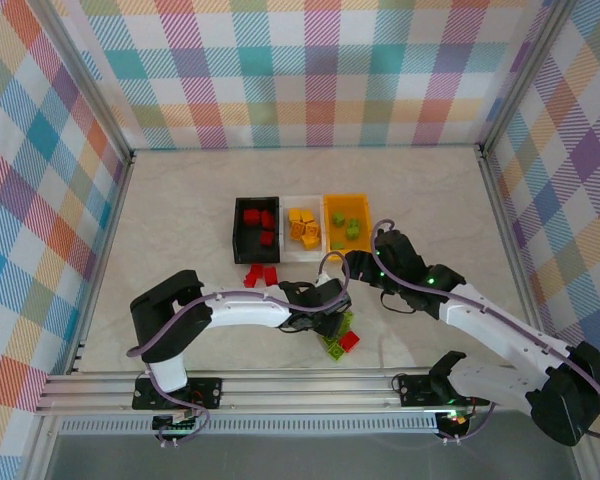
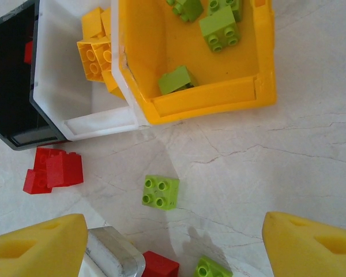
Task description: Sort the legos into containers by color
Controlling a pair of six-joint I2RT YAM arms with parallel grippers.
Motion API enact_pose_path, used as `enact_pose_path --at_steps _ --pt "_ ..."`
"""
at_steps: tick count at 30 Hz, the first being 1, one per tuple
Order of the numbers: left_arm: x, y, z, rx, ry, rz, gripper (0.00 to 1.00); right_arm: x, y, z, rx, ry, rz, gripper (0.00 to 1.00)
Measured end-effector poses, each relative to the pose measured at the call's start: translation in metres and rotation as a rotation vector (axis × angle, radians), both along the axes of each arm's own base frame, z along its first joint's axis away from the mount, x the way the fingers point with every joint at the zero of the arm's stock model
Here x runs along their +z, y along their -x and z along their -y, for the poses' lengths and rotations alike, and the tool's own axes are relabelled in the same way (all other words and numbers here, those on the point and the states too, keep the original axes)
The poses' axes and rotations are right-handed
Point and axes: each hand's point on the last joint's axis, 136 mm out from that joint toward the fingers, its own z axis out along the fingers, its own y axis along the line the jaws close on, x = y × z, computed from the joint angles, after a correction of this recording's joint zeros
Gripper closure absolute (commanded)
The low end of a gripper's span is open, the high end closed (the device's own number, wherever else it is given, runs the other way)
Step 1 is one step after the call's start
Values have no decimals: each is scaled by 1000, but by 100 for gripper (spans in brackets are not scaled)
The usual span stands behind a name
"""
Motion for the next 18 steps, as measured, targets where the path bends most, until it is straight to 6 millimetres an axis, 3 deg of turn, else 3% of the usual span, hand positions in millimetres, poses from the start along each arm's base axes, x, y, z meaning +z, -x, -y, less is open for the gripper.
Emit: enact_pose_path --at_steps 4,8,12,15,18 --pt "-1 0 -1 2 -1 -1 56 1 0 1 -6 4 4 20" --pt "0 0 -3 4 2 7 61 0 -1 2 -9 8 4 20" --pt "6 1 -18 18 -8 30 64 0 0 2 -9 9 3 20" --pt "24 -5 -31 50 9 65 64 -1 0 3 -9 12 0 20" --pt "58 -23 -52 126 74 116 64 -1 1 3 -9 14 -3 20"
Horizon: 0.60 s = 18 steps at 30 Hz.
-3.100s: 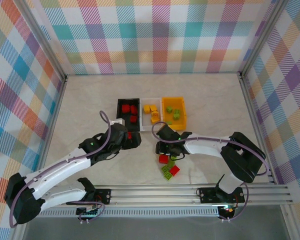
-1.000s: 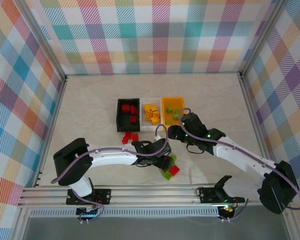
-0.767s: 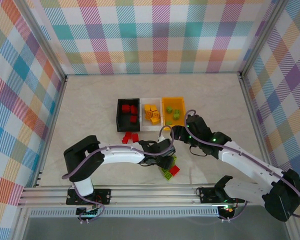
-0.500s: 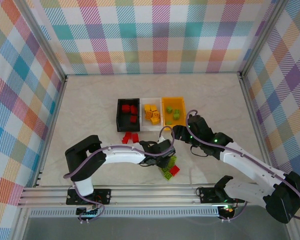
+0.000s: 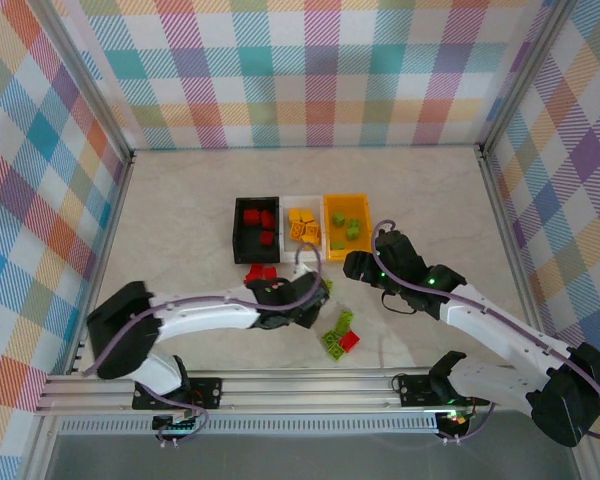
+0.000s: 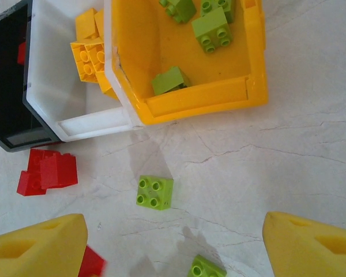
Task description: Sort the legos into containers by color
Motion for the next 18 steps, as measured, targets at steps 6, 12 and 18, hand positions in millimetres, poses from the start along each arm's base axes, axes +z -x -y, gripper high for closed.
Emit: enact_pose_path --at_steps 6,12,18 --pt "63 -72 -74 291 131 113 62 -1 0 0 -3 -1 -3 20" --pt "69 -142 -101 454 125 113 64 -2 1 0 -6 -1 -10 20" --pt "49 -198 -105 537 83 76 64 -11 7 3 -10 5 -50 20"
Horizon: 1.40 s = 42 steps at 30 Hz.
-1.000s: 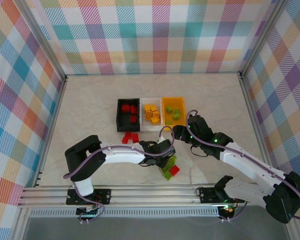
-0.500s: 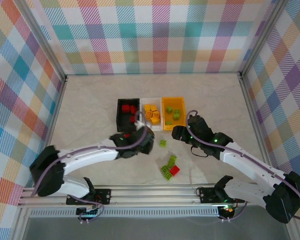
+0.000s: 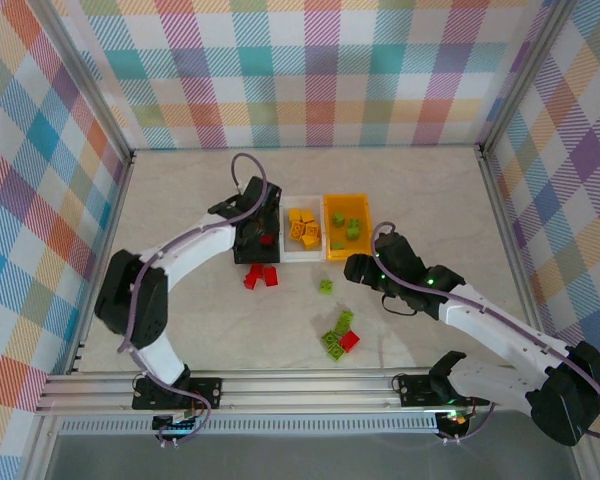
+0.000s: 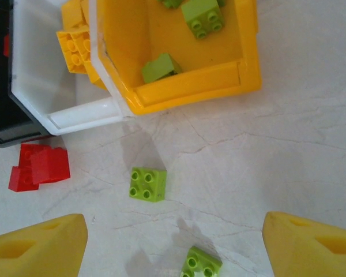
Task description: Sort the legos into containers by color
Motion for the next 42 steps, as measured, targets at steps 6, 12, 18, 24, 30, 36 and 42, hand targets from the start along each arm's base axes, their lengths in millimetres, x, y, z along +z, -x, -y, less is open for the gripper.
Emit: enact_pose_path --at_steps 6,12,18,24,30,36,42 --pt "-21 -20 -11 57 -28 -74 33 -15 12 5 5 8 -54 20" --pt "-4 -22 -4 62 25 -59 12 -31 23 6 11 5 -112 20" --pt "68 -2 4 21 154 69 3 -54 22 -9 50 19 -189 20" --pt "111 66 13 -67 280 183 0 -72 12 -42 124 70 -231 22" --pt "41 132 -17 -31 289 81 0 -86 -6 -75 163 103 -241 26" --pt "4 167 -44 40 294 26 0 -109 -22 -86 152 171 -272 38" --pt "-4 172 -49 75 305 14 0 -120 -26 -83 138 218 -294 61"
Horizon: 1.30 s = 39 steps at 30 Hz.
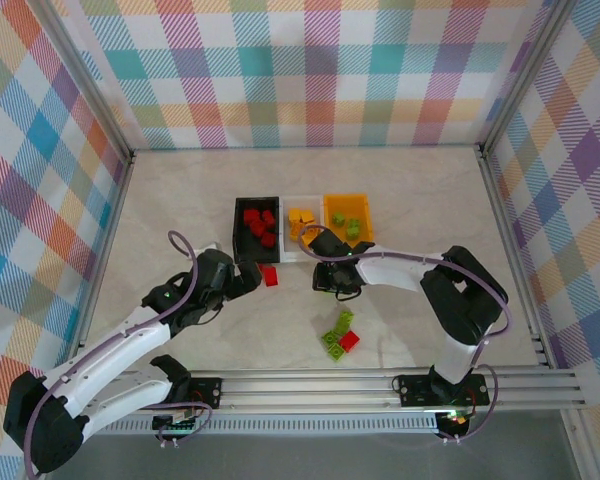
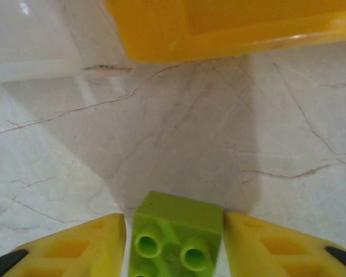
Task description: Sort the legos into containers by color
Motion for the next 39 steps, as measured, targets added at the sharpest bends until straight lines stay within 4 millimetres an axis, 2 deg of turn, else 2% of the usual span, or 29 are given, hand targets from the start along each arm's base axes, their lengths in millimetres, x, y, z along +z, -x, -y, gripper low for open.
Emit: enact_pose_path --at_steps 4,9,11,16,19,22,25,28,30,32,34,39 --pt "-8 3 -1 -3 -4 -17 0 2 -1 1 -2 0 11 71" --pt "-10 5 7 -30 4 -20 0 12 7 13 -9 -9 38 74" --pt "-11 5 13 -49 10 -18 0 26 9 19 -15 -23 73 74" --pt "-22 9 34 -118 -8 -41 0 89 -6 33 -55 -116 220 73" --pt "-33 14 47 -171 -37 -62 0 118 -28 49 -107 -141 283 73" --pt "-39 17 60 -224 -57 -73 0 133 -57 57 -140 -138 314 72" --pt "-41 18 72 -272 -61 -72 0 131 -85 55 -154 -124 303 69" --pt "-39 21 88 -336 -60 -61 0 115 -108 53 -164 -97 267 64" --pt "-36 23 99 -383 -61 -55 0 101 -119 52 -172 -79 238 52" --pt "-34 25 110 -429 -67 -50 0 91 -124 52 -168 -63 215 39" --pt "-34 30 120 -479 -76 -48 0 88 -126 53 -171 -63 205 31" --pt "-38 41 142 -589 -95 -51 3 103 -123 50 -157 -98 225 26"
